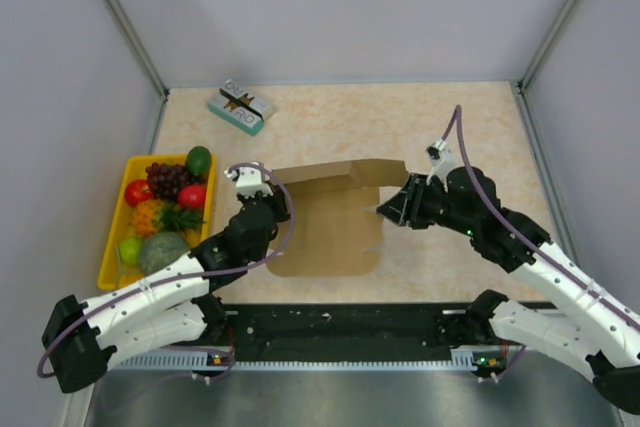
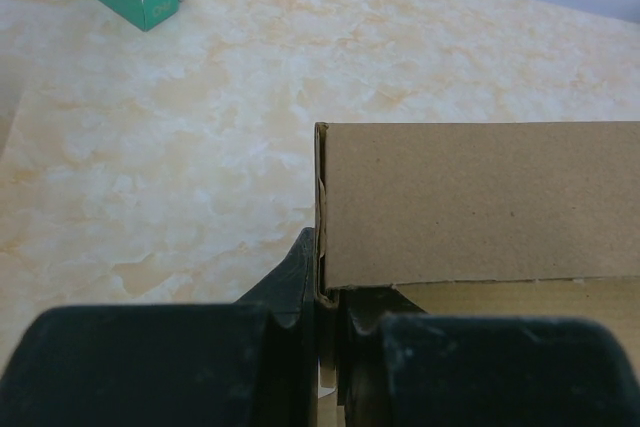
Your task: Fold the paper box
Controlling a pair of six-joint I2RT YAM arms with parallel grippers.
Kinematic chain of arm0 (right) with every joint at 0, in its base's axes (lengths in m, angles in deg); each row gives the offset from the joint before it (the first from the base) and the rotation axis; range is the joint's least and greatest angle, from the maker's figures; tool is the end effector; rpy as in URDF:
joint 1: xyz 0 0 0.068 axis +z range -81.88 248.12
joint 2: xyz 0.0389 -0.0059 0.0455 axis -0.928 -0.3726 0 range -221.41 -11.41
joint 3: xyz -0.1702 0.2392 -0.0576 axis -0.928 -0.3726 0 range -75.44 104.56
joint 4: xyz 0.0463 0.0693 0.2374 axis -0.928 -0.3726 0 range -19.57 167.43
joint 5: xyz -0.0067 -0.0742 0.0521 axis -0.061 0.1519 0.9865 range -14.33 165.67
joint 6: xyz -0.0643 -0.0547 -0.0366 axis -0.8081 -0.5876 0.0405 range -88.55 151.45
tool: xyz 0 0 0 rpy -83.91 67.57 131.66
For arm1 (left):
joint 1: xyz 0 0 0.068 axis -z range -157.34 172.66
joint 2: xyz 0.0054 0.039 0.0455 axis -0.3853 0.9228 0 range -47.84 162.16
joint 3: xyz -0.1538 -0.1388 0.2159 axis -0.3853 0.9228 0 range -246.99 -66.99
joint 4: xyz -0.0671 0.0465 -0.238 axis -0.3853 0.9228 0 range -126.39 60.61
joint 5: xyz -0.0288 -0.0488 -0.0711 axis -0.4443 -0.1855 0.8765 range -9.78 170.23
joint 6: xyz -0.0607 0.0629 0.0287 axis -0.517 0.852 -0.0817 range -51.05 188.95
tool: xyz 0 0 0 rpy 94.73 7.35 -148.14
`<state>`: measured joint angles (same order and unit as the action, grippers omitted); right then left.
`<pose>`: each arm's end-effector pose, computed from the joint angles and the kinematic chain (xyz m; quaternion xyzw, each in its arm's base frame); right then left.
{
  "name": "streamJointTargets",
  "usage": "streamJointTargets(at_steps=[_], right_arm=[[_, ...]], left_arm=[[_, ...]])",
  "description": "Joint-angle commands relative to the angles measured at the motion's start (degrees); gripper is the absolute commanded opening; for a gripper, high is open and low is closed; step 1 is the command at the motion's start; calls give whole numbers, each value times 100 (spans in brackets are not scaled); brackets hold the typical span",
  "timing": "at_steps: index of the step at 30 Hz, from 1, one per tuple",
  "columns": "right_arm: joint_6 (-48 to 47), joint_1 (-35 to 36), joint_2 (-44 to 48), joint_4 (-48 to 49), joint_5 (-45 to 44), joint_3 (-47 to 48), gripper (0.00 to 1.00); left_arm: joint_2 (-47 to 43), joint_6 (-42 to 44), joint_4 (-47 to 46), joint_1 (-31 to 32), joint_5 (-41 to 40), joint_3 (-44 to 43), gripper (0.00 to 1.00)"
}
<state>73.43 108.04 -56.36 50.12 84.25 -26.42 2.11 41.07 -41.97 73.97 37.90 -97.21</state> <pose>0.1352 0.1292 0.3343 -0.0262 0.8333 0.4068 0.3735 0.1713 -0.1250 0.2808 -0.0679 0.7654 -0.1459 0.6231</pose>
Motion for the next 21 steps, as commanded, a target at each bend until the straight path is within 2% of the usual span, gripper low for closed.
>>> streamJointTargets(at_steps=[1,12,16,21], right_arm=[[-181,253,-381,-310,-1181,442,40],[21,639,-831,261,-1516,504,39],[56,1069,-682,244,-2349,530,39],[21,1141,-761,182,-2624,442,36]], left_arm=[[-144,107,-119,2,-127,-300,0],[-302,239,-57,19,-127,-186,0],[-258,362,-110,11,-258,-151,0],[-258,336,-92,11,-189,-169,0]])
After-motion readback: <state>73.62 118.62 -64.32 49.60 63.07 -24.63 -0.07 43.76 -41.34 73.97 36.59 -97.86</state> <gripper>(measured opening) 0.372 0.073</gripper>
